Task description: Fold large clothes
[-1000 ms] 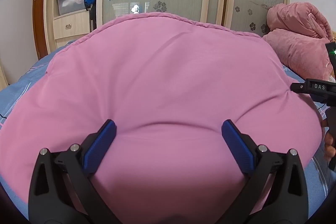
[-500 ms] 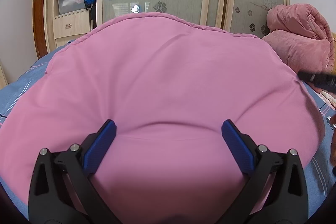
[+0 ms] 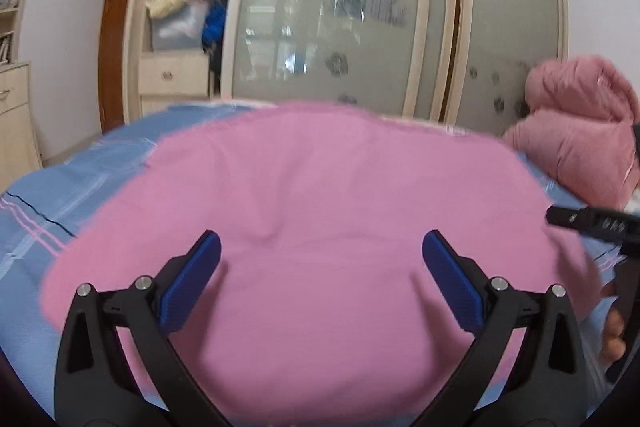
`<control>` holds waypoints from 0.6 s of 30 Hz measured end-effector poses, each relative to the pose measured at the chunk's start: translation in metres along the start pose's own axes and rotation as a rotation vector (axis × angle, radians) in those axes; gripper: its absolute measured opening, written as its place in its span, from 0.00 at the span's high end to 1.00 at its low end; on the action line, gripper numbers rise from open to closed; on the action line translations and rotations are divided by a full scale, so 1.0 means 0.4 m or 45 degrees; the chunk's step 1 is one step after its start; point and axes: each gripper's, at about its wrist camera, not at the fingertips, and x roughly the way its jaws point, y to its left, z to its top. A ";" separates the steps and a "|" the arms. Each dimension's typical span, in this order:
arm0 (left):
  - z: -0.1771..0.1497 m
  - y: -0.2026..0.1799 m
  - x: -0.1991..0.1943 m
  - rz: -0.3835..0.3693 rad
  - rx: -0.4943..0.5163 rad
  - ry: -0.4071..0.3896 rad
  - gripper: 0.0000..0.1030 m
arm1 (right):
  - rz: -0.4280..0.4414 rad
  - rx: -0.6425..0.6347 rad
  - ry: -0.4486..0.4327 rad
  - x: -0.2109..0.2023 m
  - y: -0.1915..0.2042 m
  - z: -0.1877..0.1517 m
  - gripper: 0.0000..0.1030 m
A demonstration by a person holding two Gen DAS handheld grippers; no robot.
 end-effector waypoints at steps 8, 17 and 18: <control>-0.055 0.106 0.028 0.037 -0.081 0.161 0.02 | -0.127 -0.232 -0.065 0.006 0.106 -0.102 0.01; -0.069 0.093 0.065 0.088 -0.037 0.200 0.02 | -0.156 -0.285 -0.080 0.060 0.095 -0.119 0.01; -0.066 0.092 0.065 0.087 -0.038 0.199 0.02 | -0.158 -0.286 -0.074 0.056 0.094 -0.123 0.01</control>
